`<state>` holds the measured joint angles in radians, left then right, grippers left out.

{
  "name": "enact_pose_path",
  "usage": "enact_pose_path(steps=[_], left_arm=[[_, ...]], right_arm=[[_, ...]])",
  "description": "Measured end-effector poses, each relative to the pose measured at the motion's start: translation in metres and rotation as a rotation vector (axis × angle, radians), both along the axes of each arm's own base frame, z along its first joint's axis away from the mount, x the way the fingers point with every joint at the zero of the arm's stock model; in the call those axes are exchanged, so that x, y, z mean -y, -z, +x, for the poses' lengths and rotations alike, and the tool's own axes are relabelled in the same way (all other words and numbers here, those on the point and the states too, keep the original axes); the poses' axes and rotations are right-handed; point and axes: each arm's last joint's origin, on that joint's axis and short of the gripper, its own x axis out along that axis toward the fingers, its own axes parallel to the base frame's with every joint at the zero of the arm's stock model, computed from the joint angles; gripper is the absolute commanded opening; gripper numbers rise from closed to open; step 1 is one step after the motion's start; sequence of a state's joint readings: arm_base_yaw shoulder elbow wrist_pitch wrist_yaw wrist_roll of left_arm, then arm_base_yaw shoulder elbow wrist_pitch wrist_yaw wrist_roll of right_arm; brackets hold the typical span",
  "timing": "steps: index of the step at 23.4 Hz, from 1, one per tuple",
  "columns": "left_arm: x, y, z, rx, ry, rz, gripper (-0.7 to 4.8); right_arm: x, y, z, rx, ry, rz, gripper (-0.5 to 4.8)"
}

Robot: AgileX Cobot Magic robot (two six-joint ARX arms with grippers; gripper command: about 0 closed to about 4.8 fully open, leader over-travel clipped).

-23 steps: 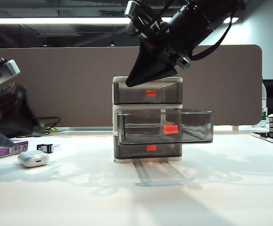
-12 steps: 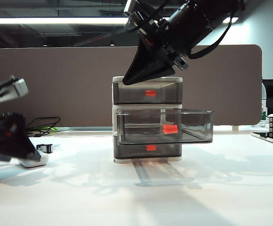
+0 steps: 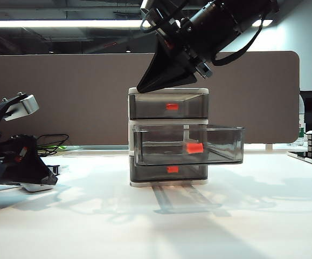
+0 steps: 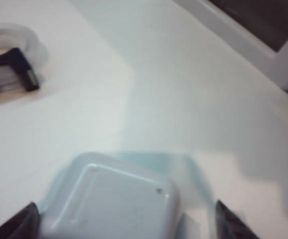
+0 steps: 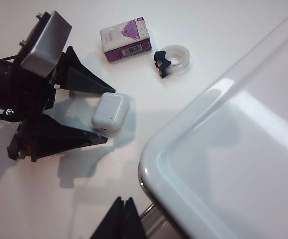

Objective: Open the second layer of the drawer on the table, pick up the earphone case on the table and put it in, and finally close the drawer.

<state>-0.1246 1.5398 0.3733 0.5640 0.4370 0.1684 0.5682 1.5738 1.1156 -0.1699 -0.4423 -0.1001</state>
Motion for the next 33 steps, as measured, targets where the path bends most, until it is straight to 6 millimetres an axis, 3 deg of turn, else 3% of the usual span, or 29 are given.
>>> enact_pose_path(steps=[5,9,13,15,22,23,27,28,33], left_arm=[[0.0003,0.0008,0.0008,0.007,0.006,-0.005,4.13],[0.0005,0.0023,0.0012,0.004,0.012,-0.009,2.70],[0.0020,-0.0002,0.0061,0.040,0.035,-0.032,2.52],[0.0021,-0.0005,0.0067,0.048,0.033,-0.040,1.89],[0.0025,-0.0007,0.0066,0.033,0.030,-0.080,1.82],[0.0026,-0.0006,0.0064,0.031,0.033,-0.082,1.94],[0.0031,0.0005,0.0055,0.016,0.054,-0.094,4.40],[0.0032,0.0014,0.0049,0.007,0.056,-0.094,4.79],[0.0034,0.0041,0.0022,-0.022,0.071,-0.102,4.79]], right_arm=[[0.0000,0.0000,0.0000,-0.002,0.001,0.001,-0.05],[0.0000,-0.0001,0.0001,-0.010,0.008,0.006,-0.05],[-0.0003,-0.0007,0.0004,-0.006,0.009,0.012,-0.05],[-0.0003,-0.0010,0.0005,-0.004,0.010,0.014,-0.05],[-0.0007,-0.0028,0.0011,-0.003,0.014,0.021,-0.05],[-0.0008,-0.0029,0.0009,-0.004,0.014,0.022,-0.05],[-0.0006,-0.0030,0.0009,-0.014,0.021,0.027,-0.05],[-0.0006,-0.0030,0.0009,-0.015,0.022,0.027,-0.05],[-0.0006,-0.0031,0.0010,-0.016,0.023,0.029,-0.05]])
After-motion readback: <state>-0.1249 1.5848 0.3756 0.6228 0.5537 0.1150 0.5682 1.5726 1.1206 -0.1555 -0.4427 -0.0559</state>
